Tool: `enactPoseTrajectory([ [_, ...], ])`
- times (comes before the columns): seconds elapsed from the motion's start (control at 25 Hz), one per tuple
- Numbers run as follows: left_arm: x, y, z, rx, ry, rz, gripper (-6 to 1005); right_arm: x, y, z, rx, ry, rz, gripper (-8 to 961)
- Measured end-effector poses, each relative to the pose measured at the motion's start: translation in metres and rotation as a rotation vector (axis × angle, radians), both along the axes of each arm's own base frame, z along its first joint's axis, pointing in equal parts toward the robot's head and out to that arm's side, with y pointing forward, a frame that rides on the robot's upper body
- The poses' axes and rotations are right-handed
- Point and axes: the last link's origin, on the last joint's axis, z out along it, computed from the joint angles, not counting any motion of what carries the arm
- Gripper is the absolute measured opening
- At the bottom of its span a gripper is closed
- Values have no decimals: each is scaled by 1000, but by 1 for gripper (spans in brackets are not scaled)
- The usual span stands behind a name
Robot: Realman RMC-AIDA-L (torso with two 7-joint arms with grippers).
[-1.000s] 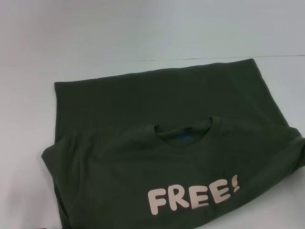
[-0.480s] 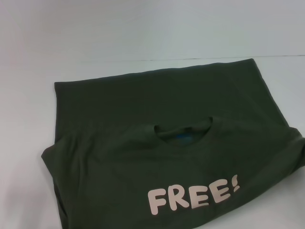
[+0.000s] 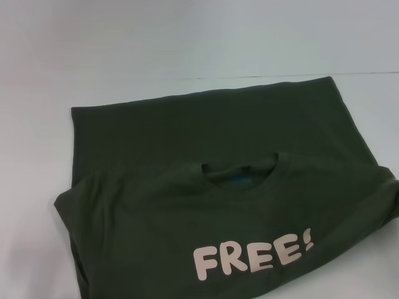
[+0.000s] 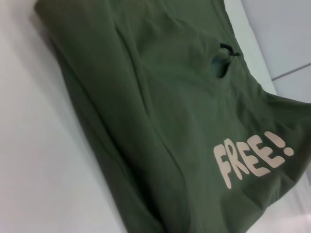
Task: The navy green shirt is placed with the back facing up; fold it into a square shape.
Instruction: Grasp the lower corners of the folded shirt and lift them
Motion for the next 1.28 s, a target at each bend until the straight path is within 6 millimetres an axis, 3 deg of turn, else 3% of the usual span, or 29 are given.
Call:
enactPoseTrajectory([
  [0.48, 4, 5, 2, -2, -9, -21, 704, 0, 1, 0, 3, -2, -1, 49],
  [1.28, 4, 11, -1, -14, 29, -42, 376, 0, 2, 1, 5, 5, -7, 51],
])
